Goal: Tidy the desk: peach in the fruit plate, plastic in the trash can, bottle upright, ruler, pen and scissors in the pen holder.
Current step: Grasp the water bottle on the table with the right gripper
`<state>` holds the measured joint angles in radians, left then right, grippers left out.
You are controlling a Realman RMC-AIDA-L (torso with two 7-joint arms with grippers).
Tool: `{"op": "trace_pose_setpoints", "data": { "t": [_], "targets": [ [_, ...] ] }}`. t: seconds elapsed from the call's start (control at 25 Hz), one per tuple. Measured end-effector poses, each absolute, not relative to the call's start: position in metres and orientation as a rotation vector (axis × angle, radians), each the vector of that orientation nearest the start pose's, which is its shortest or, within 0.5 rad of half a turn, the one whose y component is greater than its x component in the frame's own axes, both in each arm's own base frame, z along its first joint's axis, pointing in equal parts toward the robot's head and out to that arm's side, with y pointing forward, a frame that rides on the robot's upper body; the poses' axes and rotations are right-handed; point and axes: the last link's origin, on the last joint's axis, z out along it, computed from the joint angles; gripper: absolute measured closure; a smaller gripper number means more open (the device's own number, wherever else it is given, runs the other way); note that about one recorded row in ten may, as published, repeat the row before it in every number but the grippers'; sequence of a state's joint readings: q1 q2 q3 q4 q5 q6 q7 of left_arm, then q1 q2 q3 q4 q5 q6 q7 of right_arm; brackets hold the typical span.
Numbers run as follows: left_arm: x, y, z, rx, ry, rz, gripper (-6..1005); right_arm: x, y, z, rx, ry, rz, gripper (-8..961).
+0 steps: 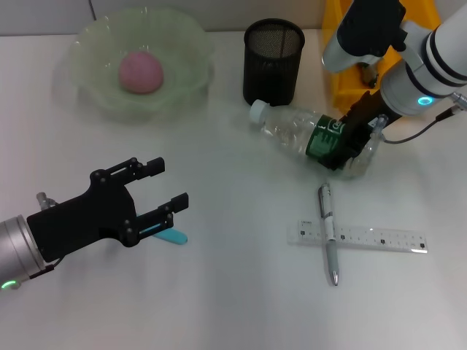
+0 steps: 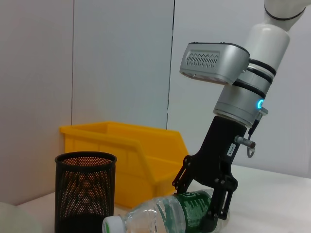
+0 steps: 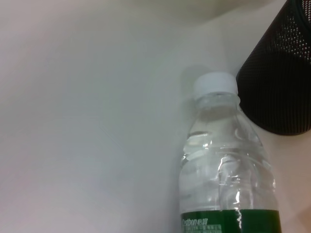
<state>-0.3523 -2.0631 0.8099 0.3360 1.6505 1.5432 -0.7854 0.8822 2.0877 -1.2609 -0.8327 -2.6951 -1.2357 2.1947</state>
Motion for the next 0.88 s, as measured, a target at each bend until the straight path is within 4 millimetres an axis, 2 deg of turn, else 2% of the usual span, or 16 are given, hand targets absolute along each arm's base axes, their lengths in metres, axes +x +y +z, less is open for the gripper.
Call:
{"op": "trace_pose_setpoints", "data": {
  "t": [0.88],
  "targets": [
    [-0.3048,0.2614,-0.032,-2.522,-0.37,-0.888,308,0.1925,0.4143,-0.0392,-2.66,0.577,-0.603,132]
  ]
}}
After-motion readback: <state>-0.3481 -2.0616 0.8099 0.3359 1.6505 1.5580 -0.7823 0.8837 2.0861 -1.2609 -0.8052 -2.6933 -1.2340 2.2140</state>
